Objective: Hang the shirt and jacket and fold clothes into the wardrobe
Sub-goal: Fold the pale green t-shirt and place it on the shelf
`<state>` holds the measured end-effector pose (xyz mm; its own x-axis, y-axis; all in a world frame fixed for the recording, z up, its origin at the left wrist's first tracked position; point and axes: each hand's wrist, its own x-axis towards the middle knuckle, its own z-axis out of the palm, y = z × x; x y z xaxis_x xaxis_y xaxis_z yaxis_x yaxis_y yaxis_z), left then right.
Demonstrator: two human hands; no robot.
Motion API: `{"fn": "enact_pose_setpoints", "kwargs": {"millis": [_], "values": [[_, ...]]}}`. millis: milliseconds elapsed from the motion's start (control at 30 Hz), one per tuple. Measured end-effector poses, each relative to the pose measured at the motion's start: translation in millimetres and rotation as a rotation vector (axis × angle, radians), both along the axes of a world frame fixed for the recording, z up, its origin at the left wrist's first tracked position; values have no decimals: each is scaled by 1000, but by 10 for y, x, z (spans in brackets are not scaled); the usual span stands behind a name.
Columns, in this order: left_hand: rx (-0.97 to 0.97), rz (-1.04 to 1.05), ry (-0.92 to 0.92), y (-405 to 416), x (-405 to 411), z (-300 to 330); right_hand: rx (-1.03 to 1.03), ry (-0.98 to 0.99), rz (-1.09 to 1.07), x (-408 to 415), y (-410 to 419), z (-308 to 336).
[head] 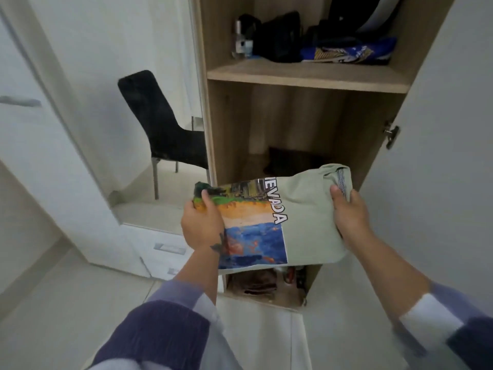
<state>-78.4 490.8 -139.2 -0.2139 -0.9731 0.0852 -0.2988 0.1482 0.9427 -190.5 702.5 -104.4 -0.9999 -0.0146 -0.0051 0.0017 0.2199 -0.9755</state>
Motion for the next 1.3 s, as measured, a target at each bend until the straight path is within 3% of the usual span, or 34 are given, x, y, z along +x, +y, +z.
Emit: {"fn": "enact_pose_setpoints", "kwargs": {"millis": [300,467,667,733,833,900,967,1033,1300], "values": [[-43,-188,-223,-470,-1488,-992,79,-120,-235,-1025,-330,-1349],[-97,-237,-256,-792,-2208,-1505,159,-156,-275,-1691,-585,-1970],[-107,-257,-176,-1024,-2979,-1958,219,-55,-293,-2466,-706,-2376],[-97,-312,-190,-1032,-3127,-2143,349,-68,-274,-2584,-682,-2542],[-278,-378,-387,-968,-3136,-2370,821,-64,-263,-2555,-710,-2729],[-507,-591,-500,-909,-3054,-2445,1092,119,-216,-2469,-784,-2736],[-642,-826,-661,-900,-2989,-2489,1252,212,33,-2416,-819,-2750],[-658,-927,-816,-928,-2923,-2561,1301,142,209,-2365,-790,-2832],[-728,-936,-993,-909,-2766,-2384,1420,27,269,-2233,-737,-2703]]}}
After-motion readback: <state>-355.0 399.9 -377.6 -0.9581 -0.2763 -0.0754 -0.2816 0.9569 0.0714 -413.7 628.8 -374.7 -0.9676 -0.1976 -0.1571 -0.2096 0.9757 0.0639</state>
